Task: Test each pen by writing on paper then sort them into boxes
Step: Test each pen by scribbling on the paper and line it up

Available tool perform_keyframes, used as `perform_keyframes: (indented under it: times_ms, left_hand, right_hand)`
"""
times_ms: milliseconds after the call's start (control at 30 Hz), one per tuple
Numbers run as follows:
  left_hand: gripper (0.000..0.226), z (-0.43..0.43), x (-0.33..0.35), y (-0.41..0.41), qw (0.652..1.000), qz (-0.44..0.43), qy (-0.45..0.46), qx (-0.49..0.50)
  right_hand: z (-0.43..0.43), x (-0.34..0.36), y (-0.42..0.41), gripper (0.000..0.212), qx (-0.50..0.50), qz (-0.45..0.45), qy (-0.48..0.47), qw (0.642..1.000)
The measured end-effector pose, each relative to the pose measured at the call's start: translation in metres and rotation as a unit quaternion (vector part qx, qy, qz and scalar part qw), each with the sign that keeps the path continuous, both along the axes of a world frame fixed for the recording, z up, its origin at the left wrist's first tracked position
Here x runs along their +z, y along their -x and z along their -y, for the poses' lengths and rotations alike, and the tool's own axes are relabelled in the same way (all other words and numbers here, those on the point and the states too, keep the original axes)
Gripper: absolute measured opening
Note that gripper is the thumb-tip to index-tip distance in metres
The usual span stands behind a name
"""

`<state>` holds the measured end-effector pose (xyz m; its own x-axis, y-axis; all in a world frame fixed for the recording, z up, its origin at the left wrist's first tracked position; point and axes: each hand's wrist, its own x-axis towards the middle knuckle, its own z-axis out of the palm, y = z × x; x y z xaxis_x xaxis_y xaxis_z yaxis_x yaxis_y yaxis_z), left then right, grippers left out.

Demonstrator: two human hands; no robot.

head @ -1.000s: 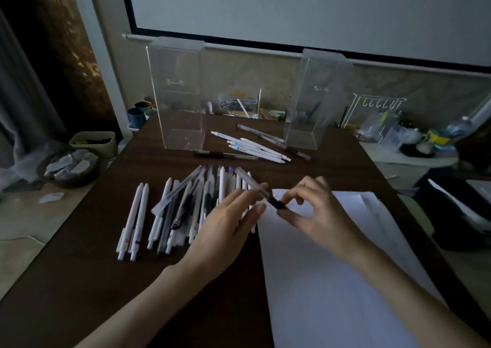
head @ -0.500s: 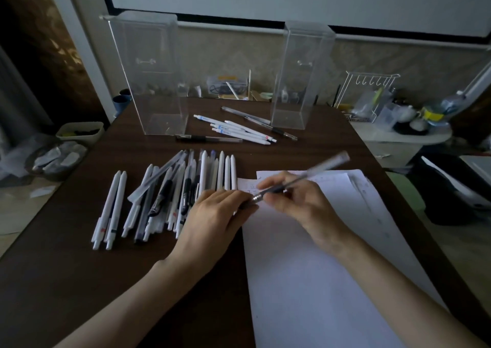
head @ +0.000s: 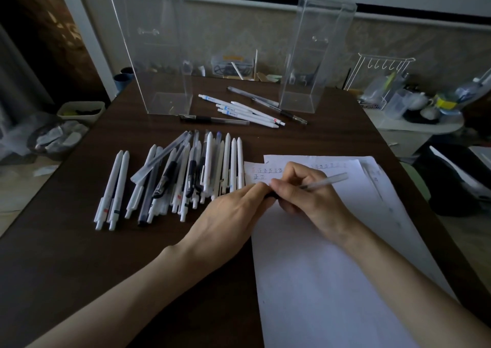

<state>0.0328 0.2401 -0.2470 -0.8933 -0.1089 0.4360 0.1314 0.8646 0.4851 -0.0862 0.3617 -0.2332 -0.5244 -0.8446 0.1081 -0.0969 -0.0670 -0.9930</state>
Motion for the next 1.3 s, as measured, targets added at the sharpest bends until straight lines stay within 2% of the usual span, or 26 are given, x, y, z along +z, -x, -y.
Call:
perform_keyframes:
  times_ms: [100, 200, 333, 467, 533, 733, 1300]
  left_hand:
    - [0.023, 0.005, 0.004, -0.004, 0.998, -0.004, 0.061, 0.024]
    - [0.031, 0.002, 0.003, -0.004, 0.997, 0.001, 0.069, 0.045]
    - [0.055, 0.001, 0.001, -0.002, 0.995, 0.004, 0.052, 0.09]
    - [0.061, 0.0, -0.006, -0.002, 0.985, 0.05, 0.164, 0.028]
    - [0.062, 0.001, -0.008, -0.001, 0.98, 0.072, 0.185, 0.016]
    - [0.058, 0.001, -0.012, -0.001, 0.976, 0.07, 0.207, 0.007]
    - [0.056, 0.0, -0.013, -0.001, 0.977, 0.092, 0.194, 0.009]
  right_hand:
    - [-0.001, -0.001, 0.002, 0.026, 0.017, -0.009, 0.008, 1.0]
    - [-0.003, 0.001, 0.007, 0.022, 0.023, -0.013, 0.009, 1.0]
    - [-0.014, 0.013, 0.032, 0.024, -0.066, 0.095, 0.079, 0.99]
    - [-0.006, 0.009, 0.039, 0.021, -0.15, -0.015, -0.042, 0.988]
    - [0.007, 0.004, 0.034, 0.023, -0.166, -0.056, -0.084, 0.981]
    - [0.037, -0.006, 0.031, 0.028, -0.199, -0.151, -0.114, 0.961]
    - [0.037, -0.013, 0.031, 0.028, -0.215, -0.187, -0.108, 0.952]
